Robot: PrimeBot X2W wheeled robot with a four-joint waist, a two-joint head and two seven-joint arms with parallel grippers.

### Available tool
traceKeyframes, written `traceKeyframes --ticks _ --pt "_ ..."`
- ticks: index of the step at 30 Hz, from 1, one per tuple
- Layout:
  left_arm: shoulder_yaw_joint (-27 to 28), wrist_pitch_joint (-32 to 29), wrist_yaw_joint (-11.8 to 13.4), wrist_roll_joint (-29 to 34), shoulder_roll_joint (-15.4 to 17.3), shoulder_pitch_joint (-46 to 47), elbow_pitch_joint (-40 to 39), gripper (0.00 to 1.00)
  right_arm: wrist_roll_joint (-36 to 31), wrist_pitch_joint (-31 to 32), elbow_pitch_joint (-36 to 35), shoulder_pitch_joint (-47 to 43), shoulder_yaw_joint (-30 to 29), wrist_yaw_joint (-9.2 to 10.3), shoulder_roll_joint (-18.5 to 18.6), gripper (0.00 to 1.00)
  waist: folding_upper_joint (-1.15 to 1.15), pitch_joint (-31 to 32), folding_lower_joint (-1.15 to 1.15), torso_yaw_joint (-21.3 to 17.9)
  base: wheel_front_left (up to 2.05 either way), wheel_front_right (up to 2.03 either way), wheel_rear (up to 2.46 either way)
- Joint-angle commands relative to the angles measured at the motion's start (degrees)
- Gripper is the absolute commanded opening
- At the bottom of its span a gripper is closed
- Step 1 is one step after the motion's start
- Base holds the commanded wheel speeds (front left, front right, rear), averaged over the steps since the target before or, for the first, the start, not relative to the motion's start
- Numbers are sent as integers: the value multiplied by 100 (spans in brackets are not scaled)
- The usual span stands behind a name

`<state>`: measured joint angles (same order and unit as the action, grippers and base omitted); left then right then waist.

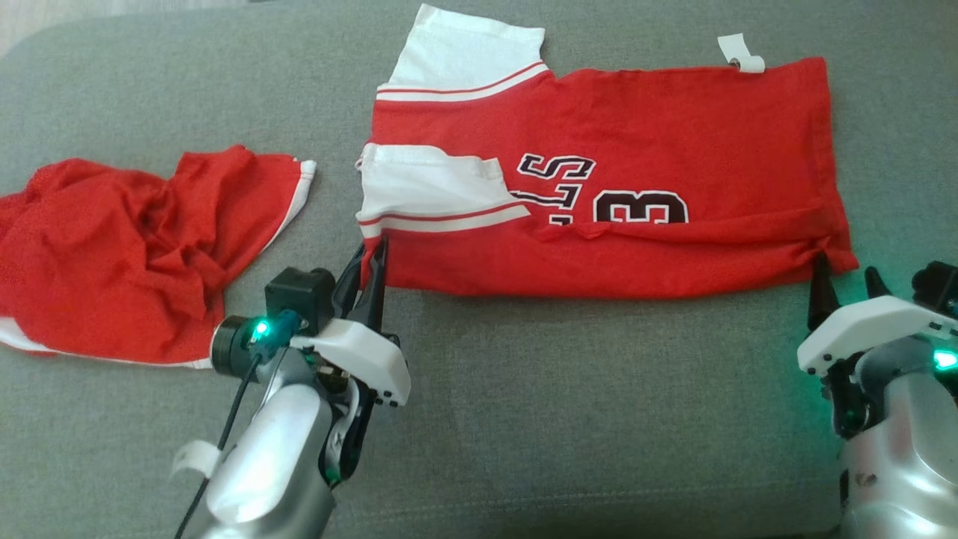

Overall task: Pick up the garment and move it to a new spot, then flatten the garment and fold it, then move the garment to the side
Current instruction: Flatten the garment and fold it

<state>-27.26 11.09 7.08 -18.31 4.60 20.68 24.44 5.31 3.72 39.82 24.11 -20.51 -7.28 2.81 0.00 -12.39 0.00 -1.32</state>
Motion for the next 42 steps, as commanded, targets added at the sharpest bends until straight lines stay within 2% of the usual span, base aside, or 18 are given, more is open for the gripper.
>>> traceKeyframes --ticks 1,9,12,17,35,36,37,38,42 --pt "142 -9 30 -4 98 79 -169 0 69 -109 -257 121 152 -21 11 100 0 48 0 -17 0 0 0" --pt "142 11 66 -86 108 -18 -91 0 648 -85 -910 -175 537 -21 8 100 0 214 0 -149 0 0 0" --pt "117 9 61 -95 102 12 -95 0 501 67 -955 -235 513 -21 8 100 0 184 0 -149 0 0 0" --pt "75 -10 43 -96 98 136 -142 0 178 252 -732 -98 328 -21 8 100 0 39 0 -56 0 0 0" --pt "3 -58 96 -107 166 285 -203 0 -358 132 386 584 -274 -21 91 100 0 -190 0 106 0 0 0" --pt "4 -61 100 -111 173 291 -203 0 -371 144 455 619 -302 -21 91 68 0 -187 0 96 0 0 0" --pt "6 -64 104 -115 183 296 -202 0 -366 149 518 656 -323 -21 89 16 0 -185 0 83 0 0 0" --pt "8 -68 109 -118 195 301 -200 0 -354 149 574 689 -326 -21 88 0 0 -180 0 68 0 0 0" --pt "18 -81 125 -139 255 270 -170 0 -274 137 762 731 -291 -21 91 0 0 -91 0 1 0 0 0"
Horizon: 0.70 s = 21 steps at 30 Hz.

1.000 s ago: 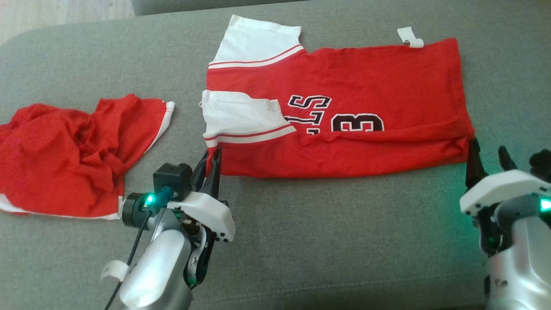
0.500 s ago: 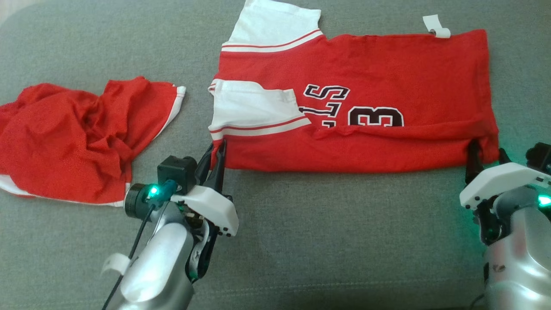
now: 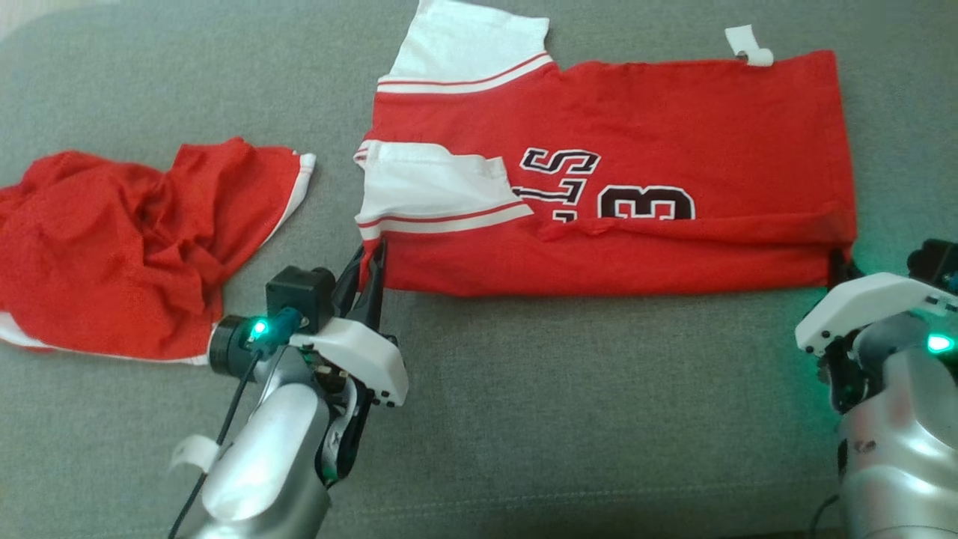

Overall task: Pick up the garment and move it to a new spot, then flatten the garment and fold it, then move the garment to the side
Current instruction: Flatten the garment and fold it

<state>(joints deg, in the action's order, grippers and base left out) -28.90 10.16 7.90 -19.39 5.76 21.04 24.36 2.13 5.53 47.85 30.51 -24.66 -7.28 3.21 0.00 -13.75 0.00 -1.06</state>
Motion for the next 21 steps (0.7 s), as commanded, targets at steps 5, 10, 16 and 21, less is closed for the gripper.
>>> traceKeyframes --ticks 5,10,16,21 --pt "186 -4 59 -74 225 90 -96 0 262 -12 69 -8 246 -21 113 0 0 299 0 -82 0 0 0" --pt "180 -58 59 -153 312 -147 -60 0 587 219 14 -268 474 -21 208 0 0 665 0 -125 0 0 0" --pt "126 -260 17 -300 388 -514 -167 0 984 788 -278 -725 787 -21 350 0 0 1028 0 -164 0 0 0" --pt "32 -672 -64 -491 476 -918 -348 0 1225 1320 -756 -1188 969 -21 455 0 0 1230 0 -206 0 0 0"
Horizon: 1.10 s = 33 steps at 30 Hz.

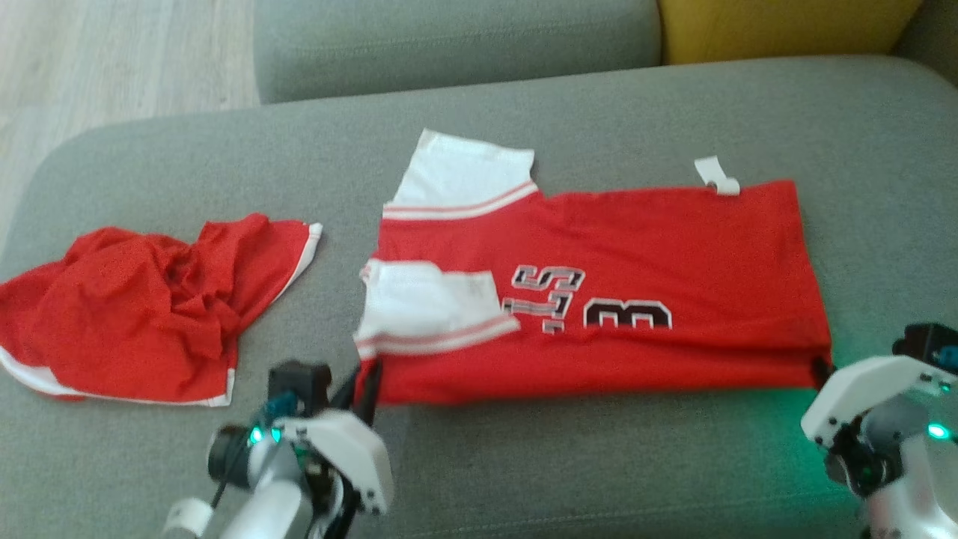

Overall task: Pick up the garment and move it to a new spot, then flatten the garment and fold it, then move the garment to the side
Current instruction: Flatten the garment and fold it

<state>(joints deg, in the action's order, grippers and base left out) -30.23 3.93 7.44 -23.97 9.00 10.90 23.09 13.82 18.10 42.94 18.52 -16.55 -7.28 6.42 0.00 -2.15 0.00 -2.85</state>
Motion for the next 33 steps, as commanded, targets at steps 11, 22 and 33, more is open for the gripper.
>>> traceKeyframes --ticks 11,22,33 --pt "78 -247 143 -18 265 -177 -433 100 -108 355 -1493 -673 -96 -21 -17 100 0 43 0 -171 0 0 0" --pt "526 521 351 -20 274 416 -715 100 -208 -716 -2399 -427 31 -21 -290 100 0 -334 0 -466 0 0 0" --pt "261 -378 -608 268 874 2553 -390 100 -188 -1485 -2873 421 799 -21 -300 100 0 -1274 0 -905 0 0 0"
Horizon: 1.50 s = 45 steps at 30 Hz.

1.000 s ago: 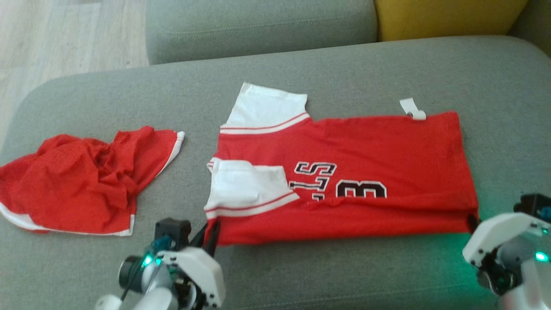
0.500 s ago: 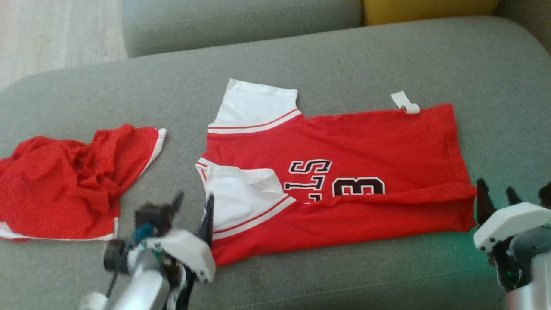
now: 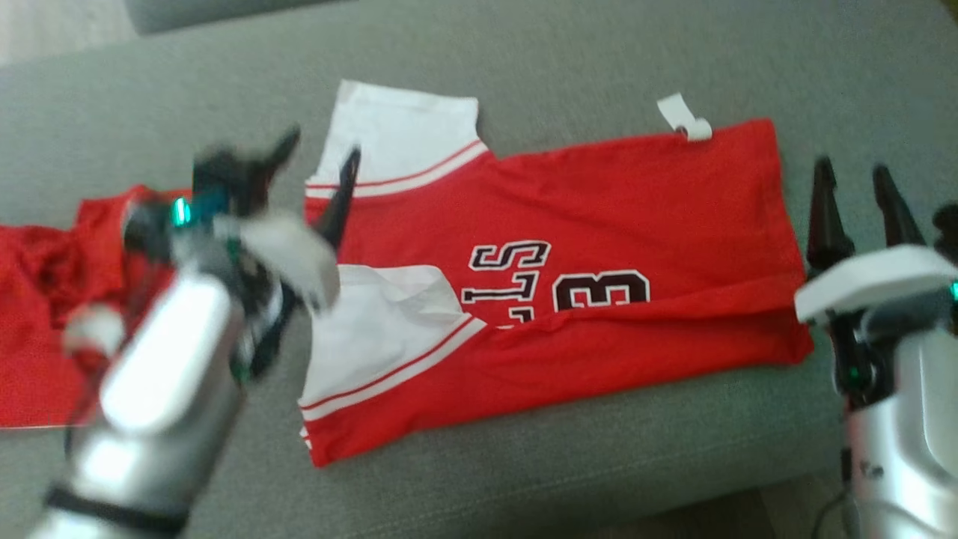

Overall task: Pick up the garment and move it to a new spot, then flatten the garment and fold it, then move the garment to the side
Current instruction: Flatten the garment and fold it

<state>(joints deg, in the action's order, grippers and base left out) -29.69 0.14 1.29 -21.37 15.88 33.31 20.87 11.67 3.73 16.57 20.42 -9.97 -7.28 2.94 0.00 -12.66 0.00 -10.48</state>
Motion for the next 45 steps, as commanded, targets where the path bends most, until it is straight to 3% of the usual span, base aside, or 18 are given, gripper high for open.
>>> traceKeyframes --ticks 1,5,9,16,28,31,45 --pt "156 -164 -164 13 230 597 -4 100 35 -58 -280 327 211 -21 56 100 0 -317 0 -178 0 0 0" --pt "-32 -853 -672 -46 360 1654 801 100 90 -71 -433 710 526 -21 70 100 0 -707 0 -395 0 0 0" --pt "-292 -1244 -826 -20 480 2465 1582 100 179 -98 -561 982 724 -21 64 100 0 -1027 0 -596 0 0 0" --pt "-603 -1452 -871 -88 589 3173 2461 100 263 -143 -698 1194 994 -21 52 100 0 -1381 0 -857 0 0 0" --pt "-1247 -1218 -875 -198 753 3791 3406 100 385 -242 -696 1262 1058 -21 41 100 0 -1613 0 -1036 0 0 0" --pt "-1315 -1099 -776 -80 782 3923 3649 100 402 -246 -705 1267 1048 -21 36 100 0 -1654 0 -1042 0 0 0" --pt "-1566 -1127 -854 -203 598 4092 4340 100 421 -240 -584 1300 1029 -21 18 100 0 -1651 0 -1020 0 0 0"
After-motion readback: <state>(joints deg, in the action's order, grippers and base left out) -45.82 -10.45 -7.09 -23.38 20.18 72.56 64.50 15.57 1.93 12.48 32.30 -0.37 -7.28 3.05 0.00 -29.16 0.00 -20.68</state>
